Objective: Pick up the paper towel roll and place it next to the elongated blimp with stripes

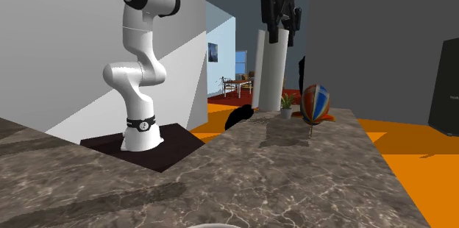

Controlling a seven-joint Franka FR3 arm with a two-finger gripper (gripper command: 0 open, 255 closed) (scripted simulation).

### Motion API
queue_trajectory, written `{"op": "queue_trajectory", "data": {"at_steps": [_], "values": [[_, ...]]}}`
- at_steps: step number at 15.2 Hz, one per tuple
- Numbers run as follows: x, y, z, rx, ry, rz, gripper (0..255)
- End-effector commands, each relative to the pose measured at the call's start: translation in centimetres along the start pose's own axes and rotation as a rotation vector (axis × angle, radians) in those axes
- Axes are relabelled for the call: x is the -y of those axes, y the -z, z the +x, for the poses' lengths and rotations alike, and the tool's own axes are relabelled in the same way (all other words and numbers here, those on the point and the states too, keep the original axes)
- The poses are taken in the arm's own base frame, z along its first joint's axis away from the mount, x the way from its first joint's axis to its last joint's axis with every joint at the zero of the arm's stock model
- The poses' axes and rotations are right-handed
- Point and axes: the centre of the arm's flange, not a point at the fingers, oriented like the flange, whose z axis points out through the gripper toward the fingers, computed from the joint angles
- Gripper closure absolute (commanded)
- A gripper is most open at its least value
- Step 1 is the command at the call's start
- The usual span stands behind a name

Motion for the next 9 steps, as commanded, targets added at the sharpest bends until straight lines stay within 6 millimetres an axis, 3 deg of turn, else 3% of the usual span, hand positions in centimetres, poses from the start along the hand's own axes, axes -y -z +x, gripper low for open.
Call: {"op": "queue_trajectory", "data": {"at_steps": [1, 9], "values": [[-0.1, 1.1, 0.1, 0.0, 0.0, 0.0, 255], [-0.3, 5.3, 0.3, 0.0, 0.0, 0.0, 255]]}}
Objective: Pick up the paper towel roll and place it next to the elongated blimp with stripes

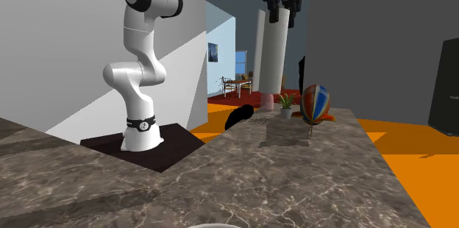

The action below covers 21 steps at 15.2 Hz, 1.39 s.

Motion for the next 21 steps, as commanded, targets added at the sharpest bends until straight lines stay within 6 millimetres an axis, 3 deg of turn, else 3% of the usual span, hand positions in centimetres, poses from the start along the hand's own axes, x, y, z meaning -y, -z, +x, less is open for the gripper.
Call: {"op": "queue_trajectory", "data": {"at_steps": [1, 9, 21], "values": [[0.0, 1.1, 0.1, 0.001, 0.0, 0.0, 255], [-0.2, 5.2, 0.3, 0.001, 0.0, 0.0, 255], [13.8, 5.6, -7.1, 0.001, 0.0, 0.0, 255]]}}
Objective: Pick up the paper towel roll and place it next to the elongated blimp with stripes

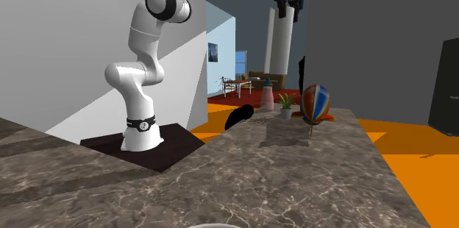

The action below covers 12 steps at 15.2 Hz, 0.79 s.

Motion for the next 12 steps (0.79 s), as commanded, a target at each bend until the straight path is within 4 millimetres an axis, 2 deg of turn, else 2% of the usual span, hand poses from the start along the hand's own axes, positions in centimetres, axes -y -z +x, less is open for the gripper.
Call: {"op": "queue_trajectory", "data": {"at_steps": [1, 9, 10, 12], "values": [[2.1, 0.0, -1.4, 0.0, -0.001, 0.0, 255], [11.4, 0.3, -6.3, 0.0, -0.001, 0.0, 255], [12.1, 0.3, -6.6, 0.0, -0.001, 0.0, 255], [12.1, -0.8, -6.7, 0.0, -0.001, 0.0, 255]]}}
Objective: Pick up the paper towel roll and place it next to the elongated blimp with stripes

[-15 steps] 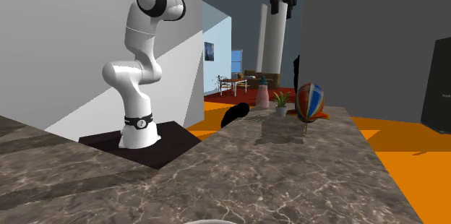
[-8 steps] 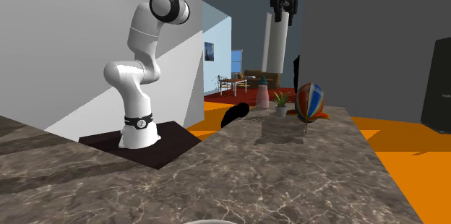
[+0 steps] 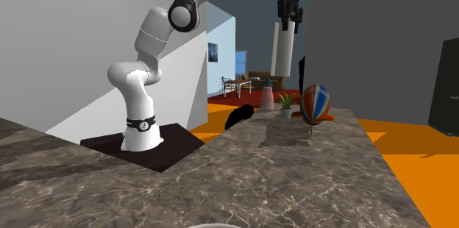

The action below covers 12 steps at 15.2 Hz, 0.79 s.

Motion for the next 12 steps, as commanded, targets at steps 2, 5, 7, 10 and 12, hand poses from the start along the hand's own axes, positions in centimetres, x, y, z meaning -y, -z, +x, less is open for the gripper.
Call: {"op": "queue_trajectory", "data": {"at_steps": [2, 5, 7, 10, 12], "values": [[0.3, -1.5, -0.2, 0.0, -0.001, 0.0, 255], [0.4, -3.1, -0.3, 0.0, -0.001, 0.0, 255], [0.4, -4.1, -0.4, 0.0, -0.001, 0.0, 255], [0.5, -5.7, -0.5, 0.0, -0.001, 0.0, 255], [0.6, -6.8, -0.5, 0.0, -0.001, 0.0, 255]]}}
